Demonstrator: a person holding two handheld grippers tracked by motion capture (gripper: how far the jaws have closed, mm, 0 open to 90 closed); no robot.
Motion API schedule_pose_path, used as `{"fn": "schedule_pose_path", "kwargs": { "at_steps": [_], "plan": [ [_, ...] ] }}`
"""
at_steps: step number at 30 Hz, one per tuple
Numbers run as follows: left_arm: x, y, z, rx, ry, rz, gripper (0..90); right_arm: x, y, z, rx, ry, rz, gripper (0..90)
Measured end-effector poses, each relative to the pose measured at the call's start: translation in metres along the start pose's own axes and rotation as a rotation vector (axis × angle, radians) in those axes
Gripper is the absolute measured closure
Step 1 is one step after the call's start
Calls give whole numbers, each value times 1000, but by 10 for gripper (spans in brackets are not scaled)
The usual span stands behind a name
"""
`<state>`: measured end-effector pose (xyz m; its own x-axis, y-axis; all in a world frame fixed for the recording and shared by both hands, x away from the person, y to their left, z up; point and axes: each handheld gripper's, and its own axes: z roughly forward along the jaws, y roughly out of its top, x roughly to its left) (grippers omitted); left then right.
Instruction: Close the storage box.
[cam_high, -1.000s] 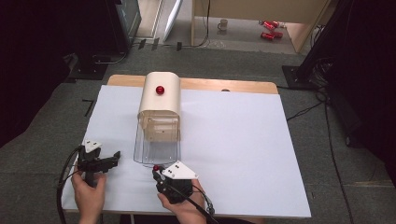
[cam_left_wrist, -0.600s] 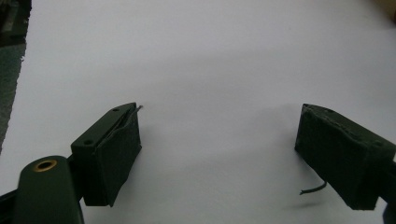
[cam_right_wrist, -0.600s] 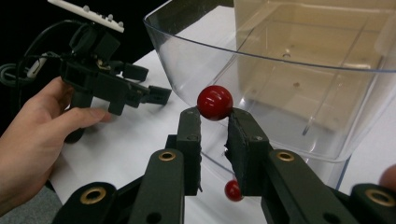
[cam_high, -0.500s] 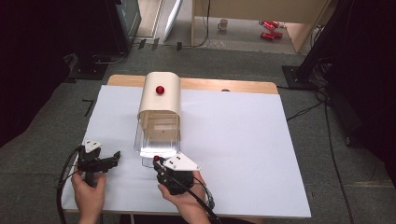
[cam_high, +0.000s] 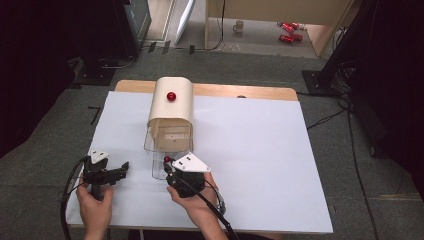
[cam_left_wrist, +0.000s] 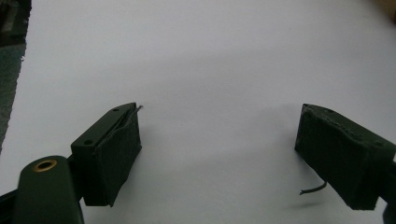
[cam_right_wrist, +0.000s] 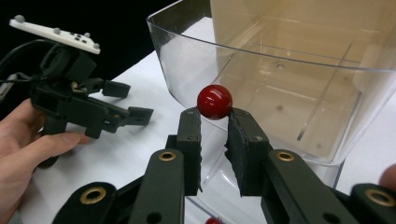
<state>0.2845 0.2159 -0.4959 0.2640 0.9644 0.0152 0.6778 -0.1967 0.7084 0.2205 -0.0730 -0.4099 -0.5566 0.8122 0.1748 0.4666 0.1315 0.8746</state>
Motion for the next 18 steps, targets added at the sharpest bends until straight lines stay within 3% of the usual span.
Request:
{"fn": "schedule_pose_path", "kwargs": {
  "at_steps": [18],
  "plan": [
    [0, 0, 0, 2, 0, 2, 141, -16, 18, 22, -9, -54, 2, 756]
  ]
}}
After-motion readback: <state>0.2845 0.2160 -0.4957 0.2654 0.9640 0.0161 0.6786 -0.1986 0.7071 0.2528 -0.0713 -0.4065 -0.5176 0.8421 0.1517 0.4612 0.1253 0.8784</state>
